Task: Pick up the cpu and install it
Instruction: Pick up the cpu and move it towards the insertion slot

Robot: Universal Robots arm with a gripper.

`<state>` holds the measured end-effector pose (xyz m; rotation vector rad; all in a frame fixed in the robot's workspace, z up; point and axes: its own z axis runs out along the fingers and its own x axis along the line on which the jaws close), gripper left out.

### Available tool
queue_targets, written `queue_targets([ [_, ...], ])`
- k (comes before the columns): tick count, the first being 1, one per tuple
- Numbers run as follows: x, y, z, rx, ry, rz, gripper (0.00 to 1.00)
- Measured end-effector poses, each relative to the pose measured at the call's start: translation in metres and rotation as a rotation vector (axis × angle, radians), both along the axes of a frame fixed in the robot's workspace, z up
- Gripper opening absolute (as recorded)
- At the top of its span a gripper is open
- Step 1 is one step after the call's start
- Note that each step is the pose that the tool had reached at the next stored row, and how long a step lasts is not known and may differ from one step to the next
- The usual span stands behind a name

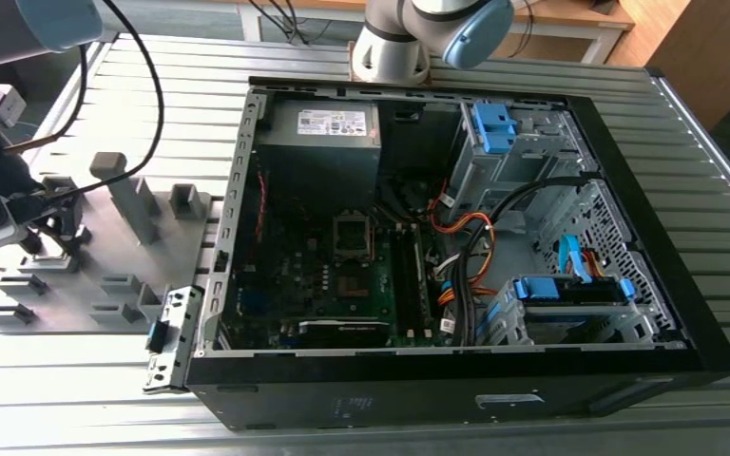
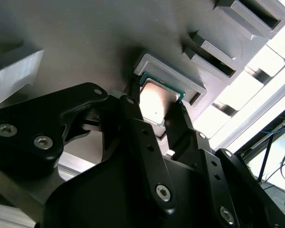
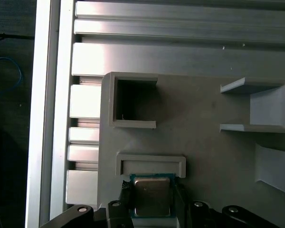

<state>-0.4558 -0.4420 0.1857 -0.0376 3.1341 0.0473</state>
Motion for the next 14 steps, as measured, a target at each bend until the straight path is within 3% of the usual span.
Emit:
queue_targets([
  [14, 0.0, 0.0, 0.0031, 0.0, 0.0, 0.0, 0.46],
])
